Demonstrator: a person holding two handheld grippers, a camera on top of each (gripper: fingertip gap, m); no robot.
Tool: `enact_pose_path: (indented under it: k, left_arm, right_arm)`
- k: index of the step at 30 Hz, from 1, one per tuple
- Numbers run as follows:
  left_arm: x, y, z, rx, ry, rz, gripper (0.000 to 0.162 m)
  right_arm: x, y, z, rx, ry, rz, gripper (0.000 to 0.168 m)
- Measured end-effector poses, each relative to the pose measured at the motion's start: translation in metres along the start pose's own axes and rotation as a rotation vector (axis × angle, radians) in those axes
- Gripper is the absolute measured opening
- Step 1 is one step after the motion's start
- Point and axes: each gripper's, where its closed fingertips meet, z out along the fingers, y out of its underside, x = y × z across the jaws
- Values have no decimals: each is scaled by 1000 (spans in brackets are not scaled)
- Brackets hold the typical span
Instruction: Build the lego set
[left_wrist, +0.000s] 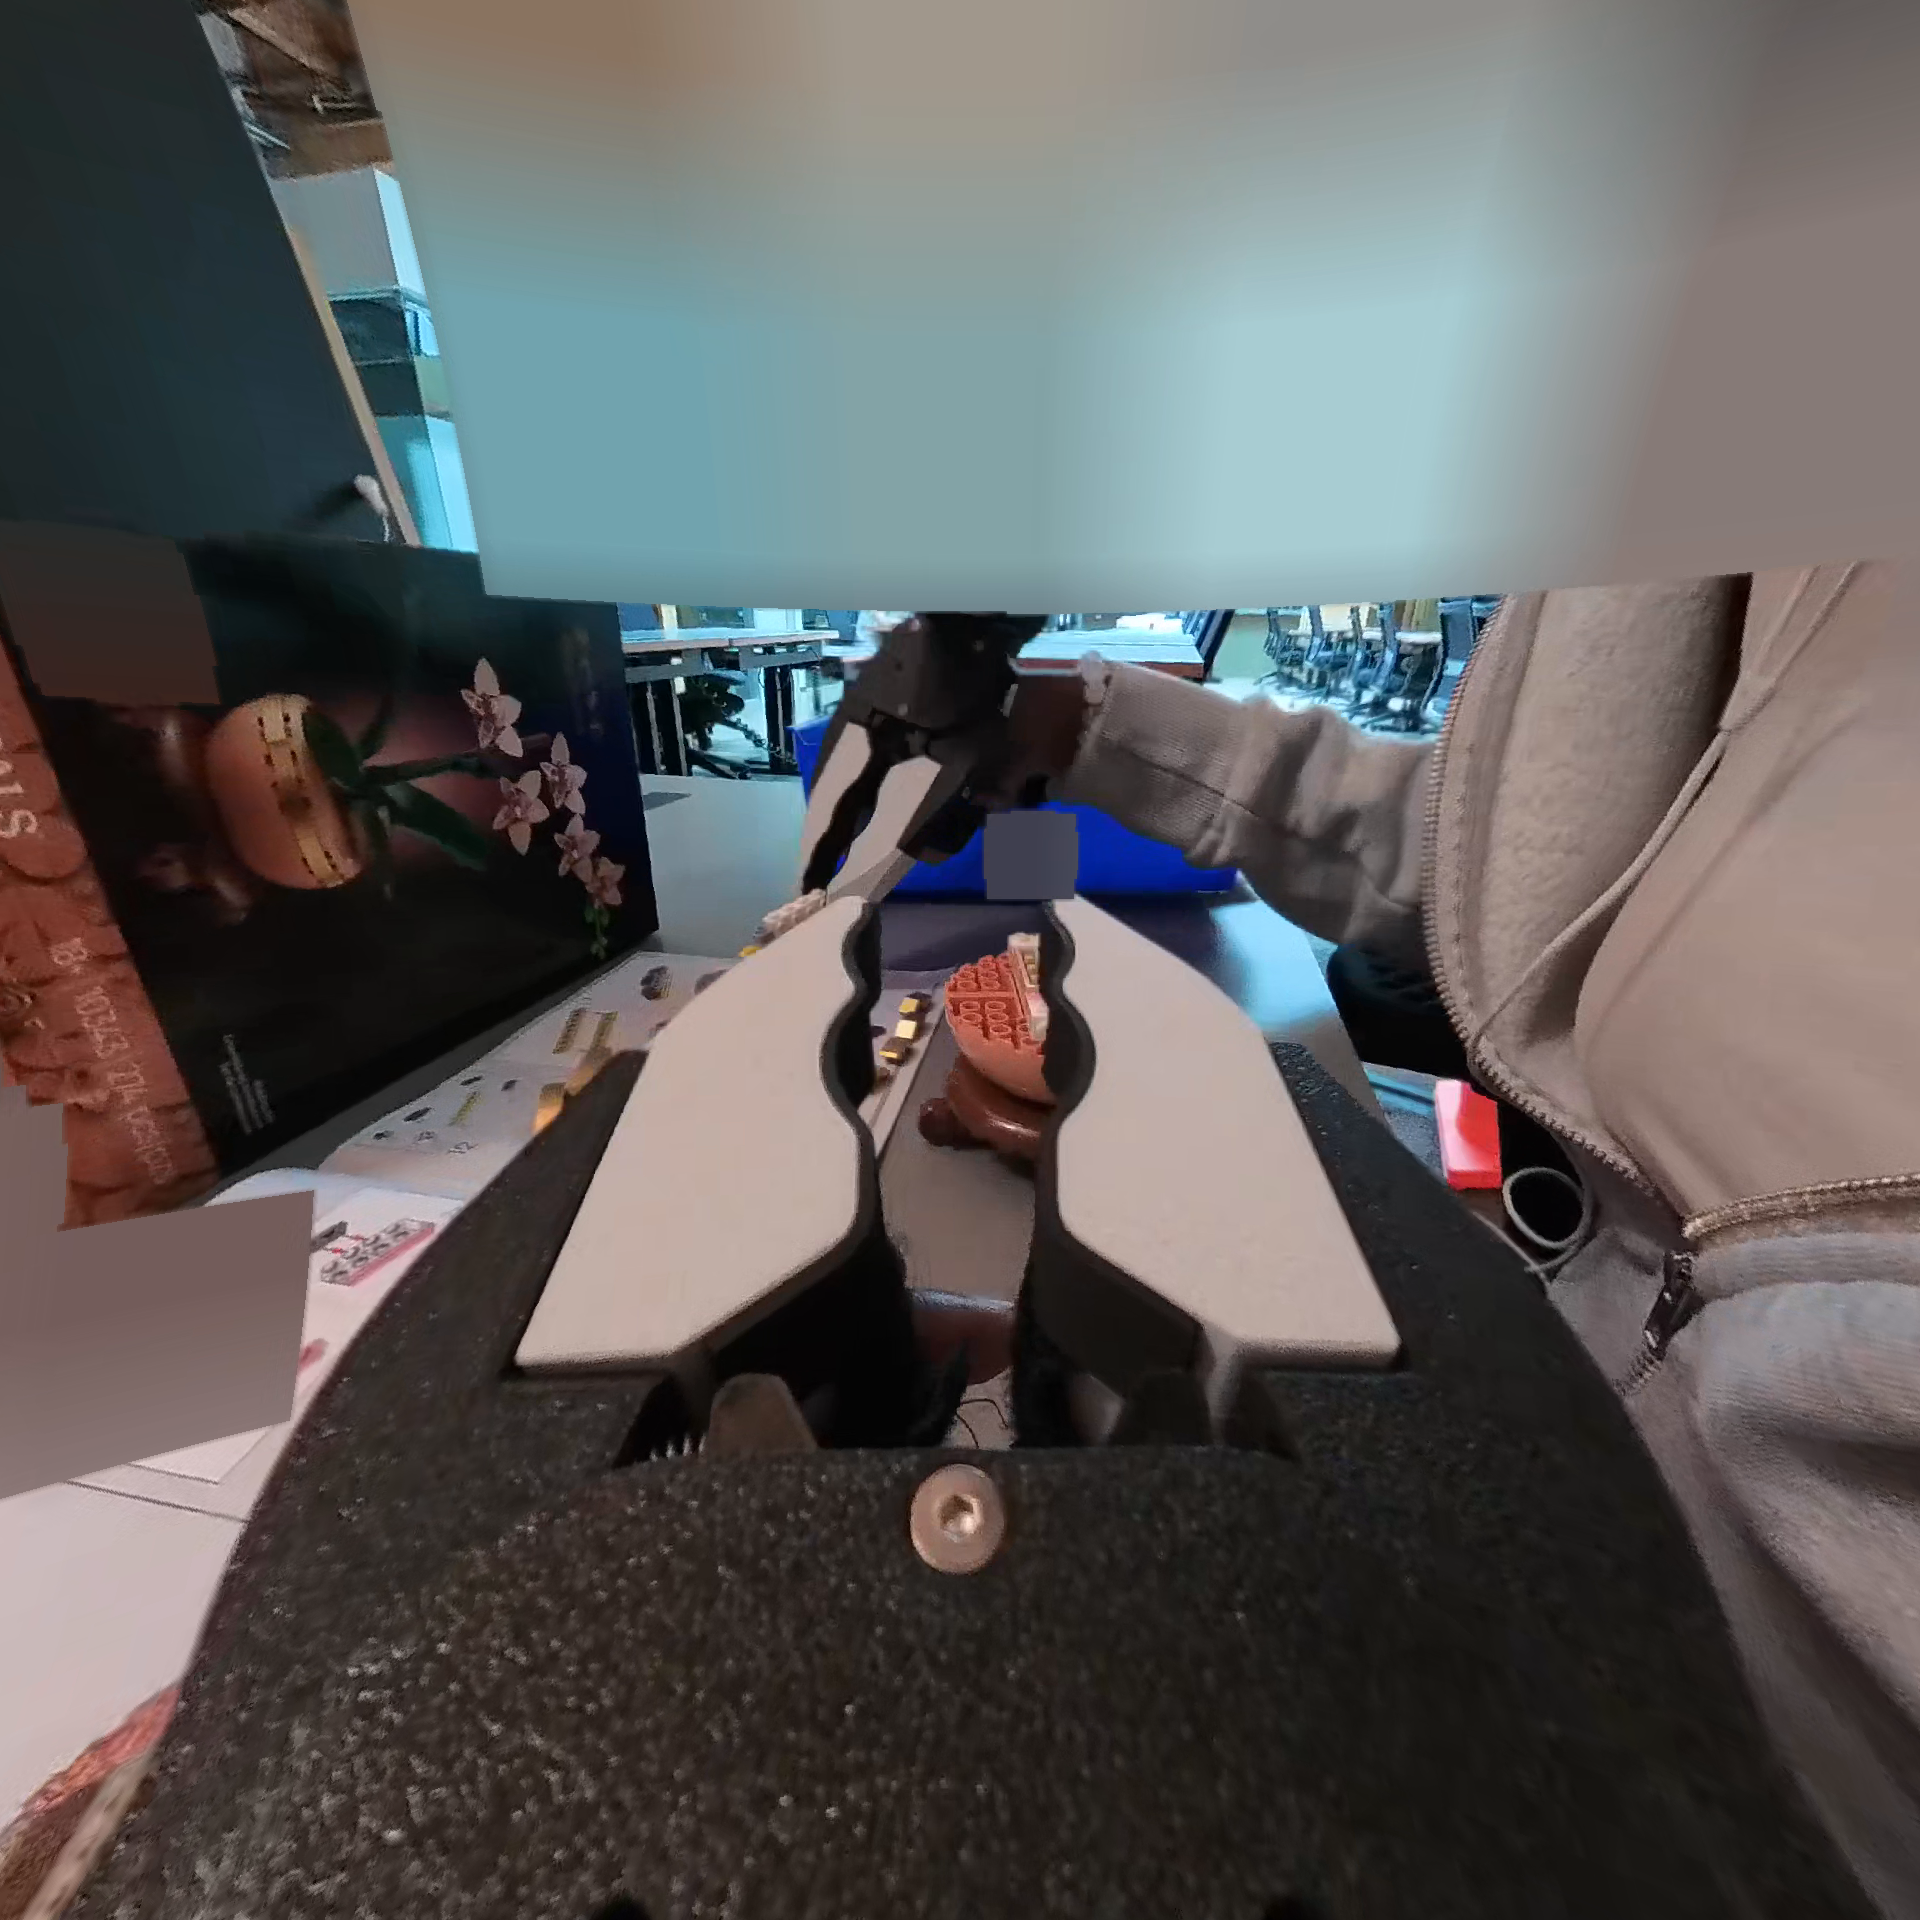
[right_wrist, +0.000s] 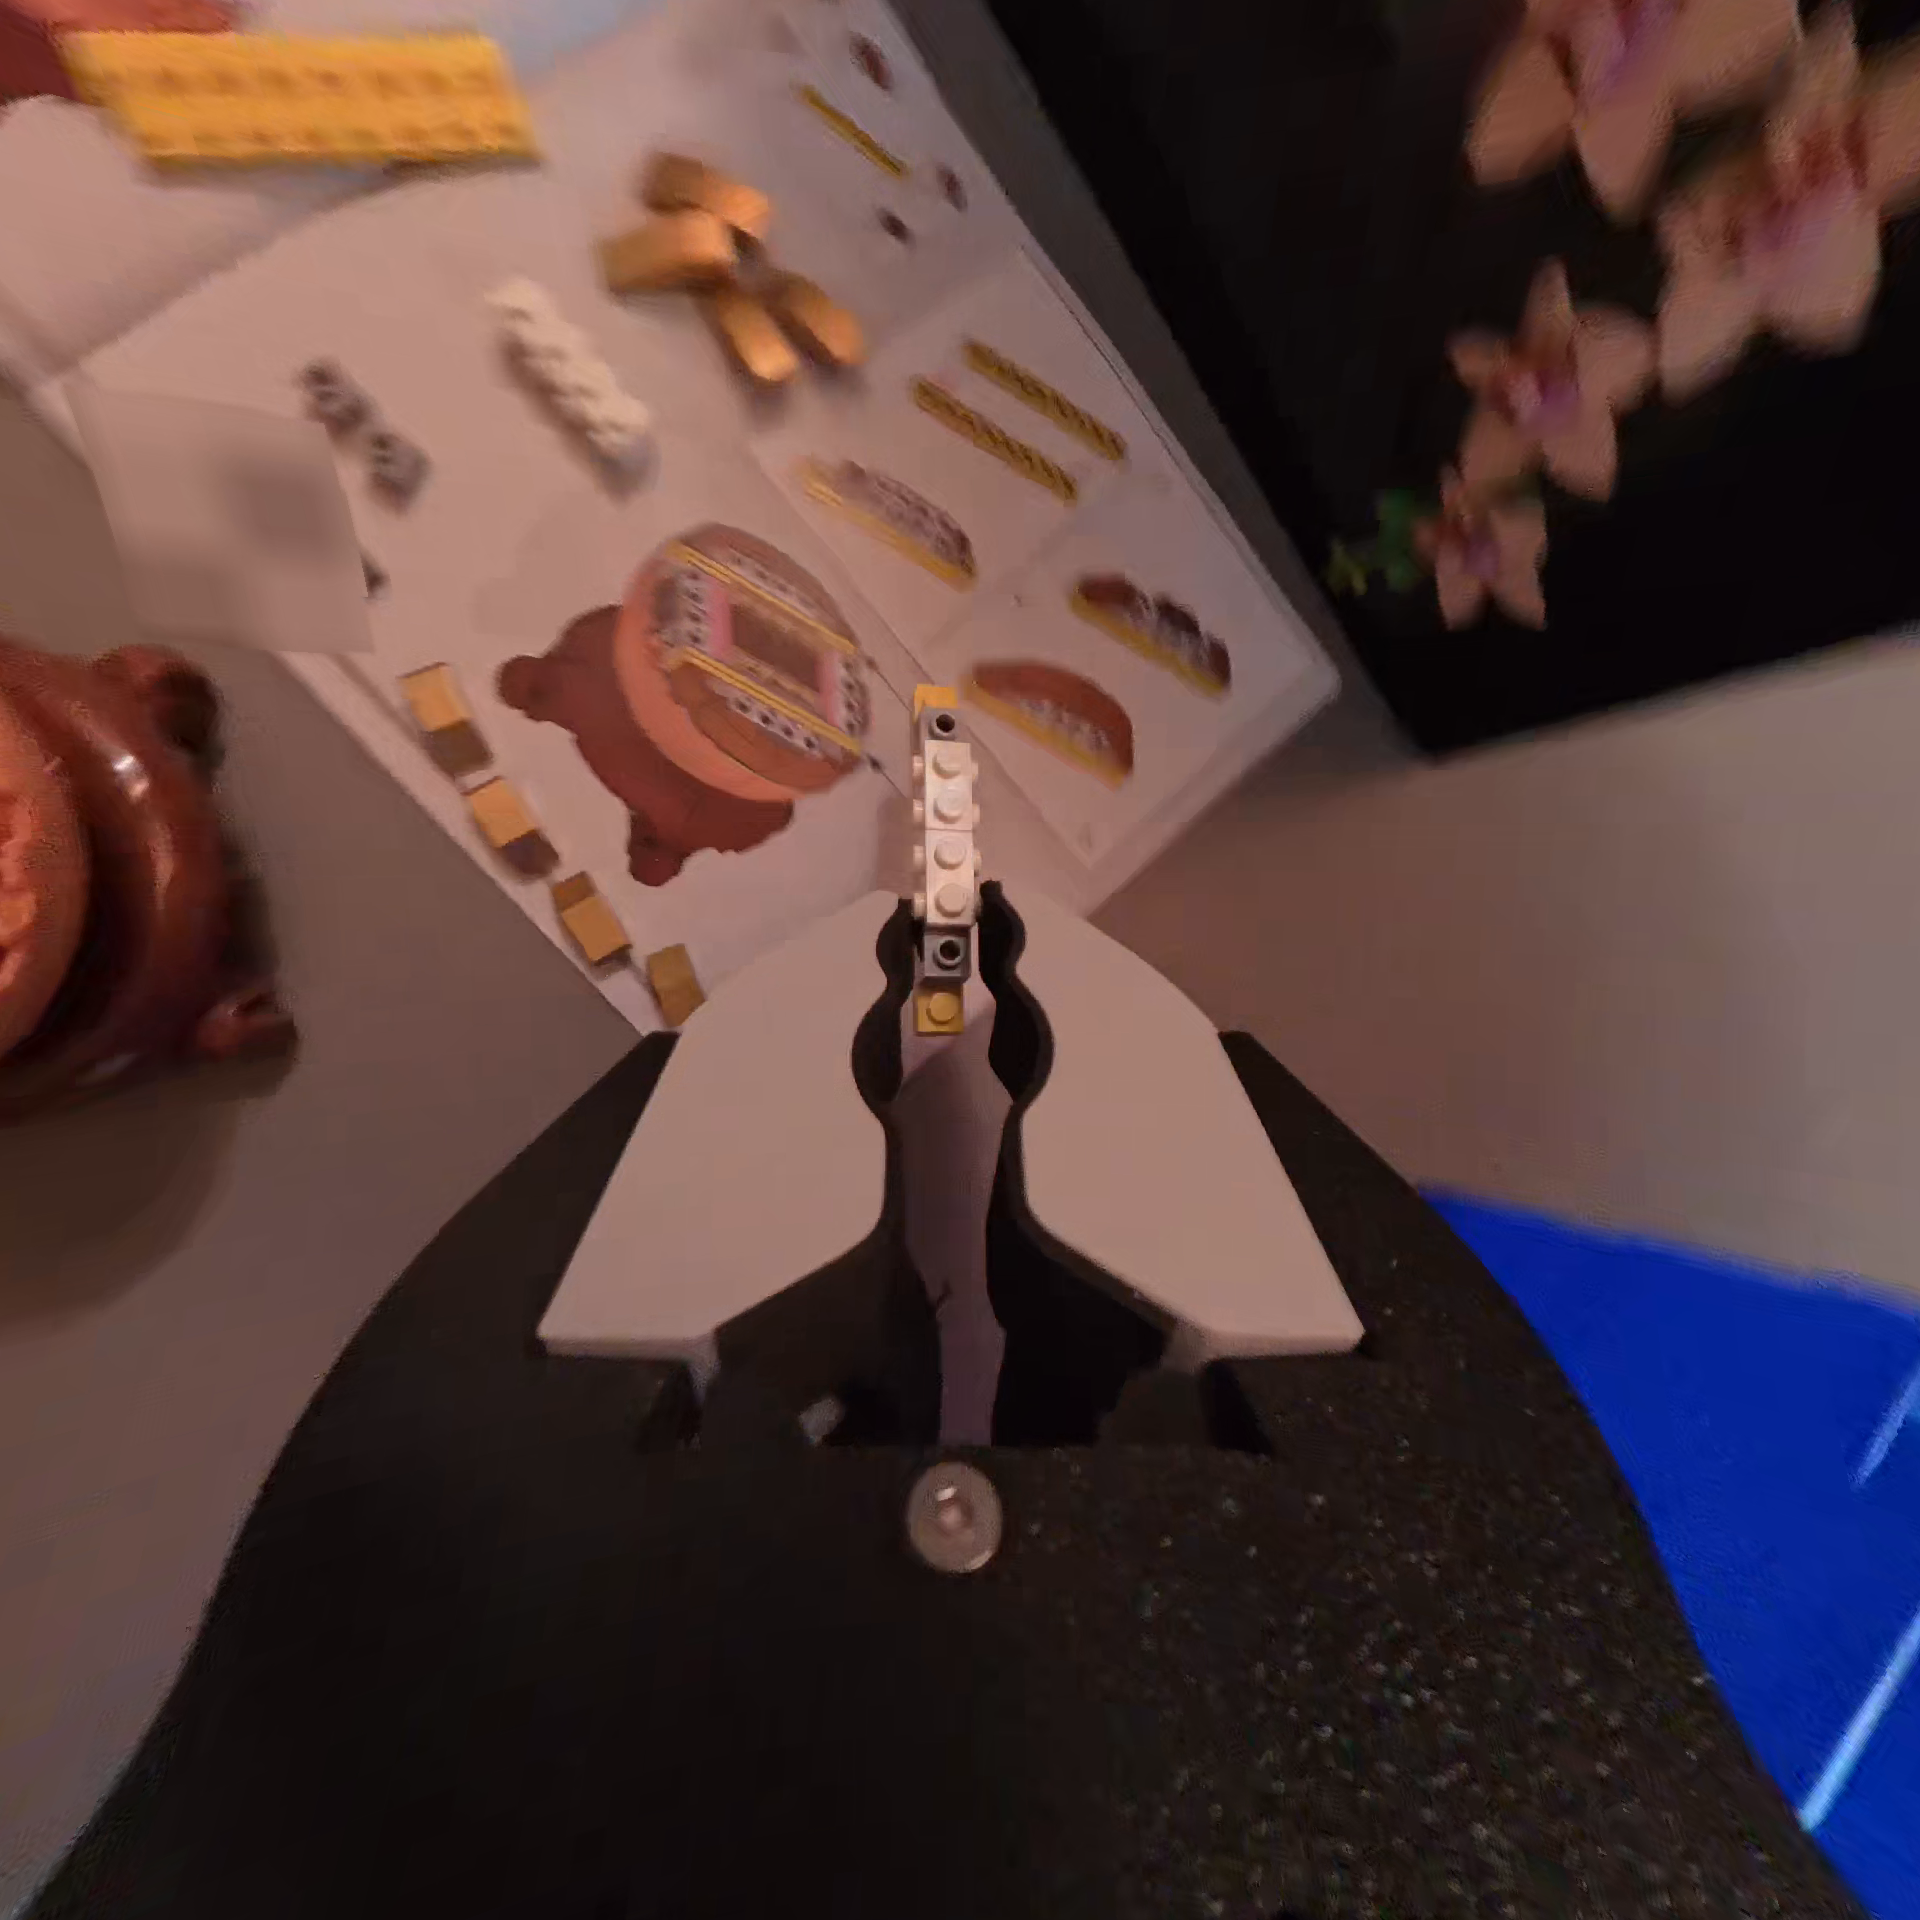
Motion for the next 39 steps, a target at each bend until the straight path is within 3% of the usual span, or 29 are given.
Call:
enact_pose_path:
  k: [6,11,15,20,25,29,31,34,39]
  left_arm:
    - [-6,-4,-1,32,-21,-23,28]
    - [-8,-3,0,26,-18,-35,27]
    - [-10,0,1,10,-28,-30,24]
    - [-17,-1,-2,34,-36,-130,20]
    - [-25,-8,-6,91,-79,-124,33]
    - [-30,-6,-9,70,-113,-105,35]
    - [-30,-6,-10,70,-117,-104,31]
    - [-27,-5,-10,42,-112,-57,28]
    - [-22,2,-8,-16,-99,-34,27]
  right_arm:
    - [-7,32,0,7,239,334,12]
    - [-7,28,7,24,257,418,12]
    - [-7,29,12,29,262,429,30]
    - [-4,15,-21,132,276,378,38]
    - [-6,-40,-75,458,314,169,44]
    - [-37,-93,-100,752,193,-25,18]
    - [-64,-109,-89,718,39,-231,18]
    - [-89,-115,-54,502,-150,-566,26]
    - [-113,-126,2,320,-419,-921,16]
